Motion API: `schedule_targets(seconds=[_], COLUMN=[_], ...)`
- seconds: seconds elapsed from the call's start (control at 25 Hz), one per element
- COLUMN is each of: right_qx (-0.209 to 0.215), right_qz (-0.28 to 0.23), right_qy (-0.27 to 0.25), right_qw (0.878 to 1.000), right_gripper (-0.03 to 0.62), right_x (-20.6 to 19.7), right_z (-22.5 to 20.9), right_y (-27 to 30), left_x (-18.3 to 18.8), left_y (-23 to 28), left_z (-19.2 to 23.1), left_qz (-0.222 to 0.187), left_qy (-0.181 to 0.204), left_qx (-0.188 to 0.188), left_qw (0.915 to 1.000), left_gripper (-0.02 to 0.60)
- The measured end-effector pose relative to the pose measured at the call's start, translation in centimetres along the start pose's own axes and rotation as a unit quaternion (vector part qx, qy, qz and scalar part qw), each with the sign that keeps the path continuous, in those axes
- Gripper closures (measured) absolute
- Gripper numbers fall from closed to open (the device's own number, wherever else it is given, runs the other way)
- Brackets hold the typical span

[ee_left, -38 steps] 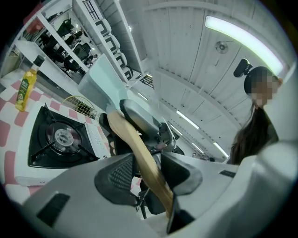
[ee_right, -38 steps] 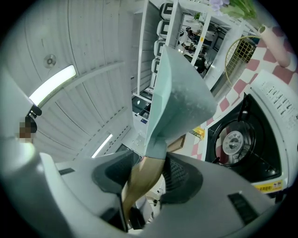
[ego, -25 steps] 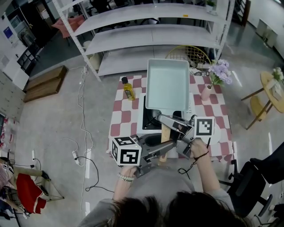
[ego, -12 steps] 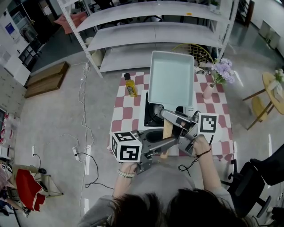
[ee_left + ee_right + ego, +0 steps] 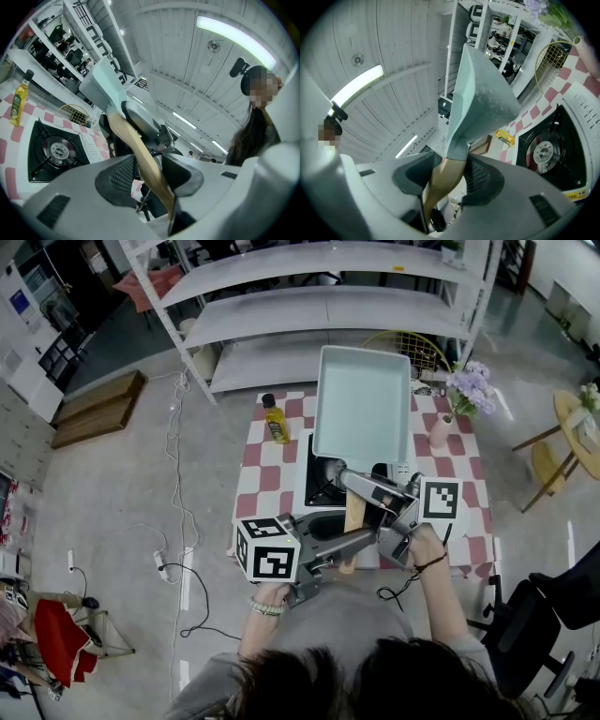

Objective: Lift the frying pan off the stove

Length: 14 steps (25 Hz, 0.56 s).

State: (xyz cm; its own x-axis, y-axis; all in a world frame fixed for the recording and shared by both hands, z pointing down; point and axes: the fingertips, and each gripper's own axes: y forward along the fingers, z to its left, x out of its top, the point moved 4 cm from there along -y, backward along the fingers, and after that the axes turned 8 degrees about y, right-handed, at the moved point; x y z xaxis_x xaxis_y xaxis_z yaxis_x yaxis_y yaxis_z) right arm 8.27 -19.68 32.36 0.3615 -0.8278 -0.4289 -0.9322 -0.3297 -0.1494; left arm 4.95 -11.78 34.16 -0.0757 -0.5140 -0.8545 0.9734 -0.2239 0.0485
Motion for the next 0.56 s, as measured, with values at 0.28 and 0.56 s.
schedule_targets(seconds=[0.28, 0.56], right_qx=[-0.003, -0.005], right_qz=[0.000, 0.001], right_qy=[0.004, 0.006], right_qw=[1.000, 1.000], right_gripper=[0.393, 0.393], right_x=[-0.11, -0.41], right_z=[-0.09, 0.03], right_y=[-0.02, -0.09], left_x=[-0.08, -0.23], left_y=[-0.07, -0.17], left_z=[0.01, -0.28], left_qz=[-0.001, -0.003], left_qy=[-0.002, -0.003], left_qx=[-0.003, -0.003], left_qw=[1.0000, 1.0000], left_gripper=[0.400, 0.400])
